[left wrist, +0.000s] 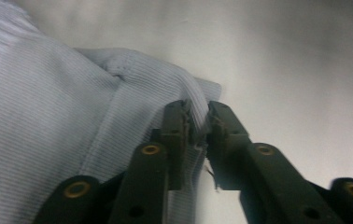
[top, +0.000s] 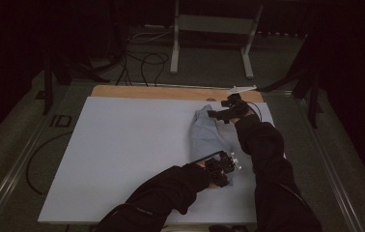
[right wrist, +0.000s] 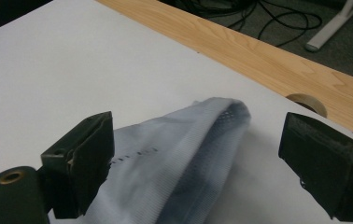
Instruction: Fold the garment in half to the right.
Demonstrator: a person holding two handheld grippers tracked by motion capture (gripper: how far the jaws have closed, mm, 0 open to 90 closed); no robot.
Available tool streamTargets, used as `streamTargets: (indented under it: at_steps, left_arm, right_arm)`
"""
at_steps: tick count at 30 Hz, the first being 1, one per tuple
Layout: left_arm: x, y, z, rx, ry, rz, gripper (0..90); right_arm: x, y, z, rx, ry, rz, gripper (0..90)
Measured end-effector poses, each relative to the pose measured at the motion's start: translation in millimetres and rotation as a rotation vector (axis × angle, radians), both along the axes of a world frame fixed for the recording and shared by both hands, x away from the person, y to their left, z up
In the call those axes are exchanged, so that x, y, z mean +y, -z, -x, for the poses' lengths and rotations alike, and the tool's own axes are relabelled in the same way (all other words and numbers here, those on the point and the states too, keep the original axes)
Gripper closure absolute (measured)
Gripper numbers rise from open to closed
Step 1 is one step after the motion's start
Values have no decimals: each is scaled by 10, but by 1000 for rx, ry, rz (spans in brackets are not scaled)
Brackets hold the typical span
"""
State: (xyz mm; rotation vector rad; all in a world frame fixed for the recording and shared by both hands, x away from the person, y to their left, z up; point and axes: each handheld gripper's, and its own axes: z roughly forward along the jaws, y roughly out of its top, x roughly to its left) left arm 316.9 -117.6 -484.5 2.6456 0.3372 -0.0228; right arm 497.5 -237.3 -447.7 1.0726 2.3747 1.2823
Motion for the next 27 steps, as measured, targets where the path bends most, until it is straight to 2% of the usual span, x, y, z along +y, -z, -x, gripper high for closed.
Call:
streamTargets:
  at_steps: [2,6,8,10,12,13,15,16,20,23,25,27]
  left_arm:
    - [3,-26,3,2,6,5,745]
    - [38,-97,19,4,11,23,685]
    - [65,-141,29,-15,12,35,633]
    - [94,-189,40,-12,7,62,582]
    - [127,-257,52,-34,6,72,541]
    - [154,-301,57,-30,4,95,515]
    - [204,-371,55,-39,-3,113,489]
    - [224,-396,56,-44,-5,118,431]
    - [372,-525,13,-59,-46,166,304]
    - [489,-602,-35,-69,-66,180,203]
    - [574,-632,-74,-54,-78,199,113]
    - [652,-651,-107,-67,-97,200,51]
  right_arm:
    - [12,-2,11,-7,-7,4,96]
    - [7,-33,20,-29,-14,-23,94]
    - [7,-57,28,-39,-16,-21,94]
    - [4,-82,38,-47,-18,-30,94]
    - [4,-102,45,-54,-20,-29,94]
    - [2,-111,50,-57,-23,-30,94]
    - [4,-127,66,-59,-29,-38,94]
    - [9,-133,78,-63,-33,-41,94]
    - [24,-149,108,-75,-46,-35,94]
    - [28,-160,131,-77,-50,-44,94]
    - [35,-171,155,-84,-49,-47,94]
    - [41,-180,183,-85,-57,-60,94]
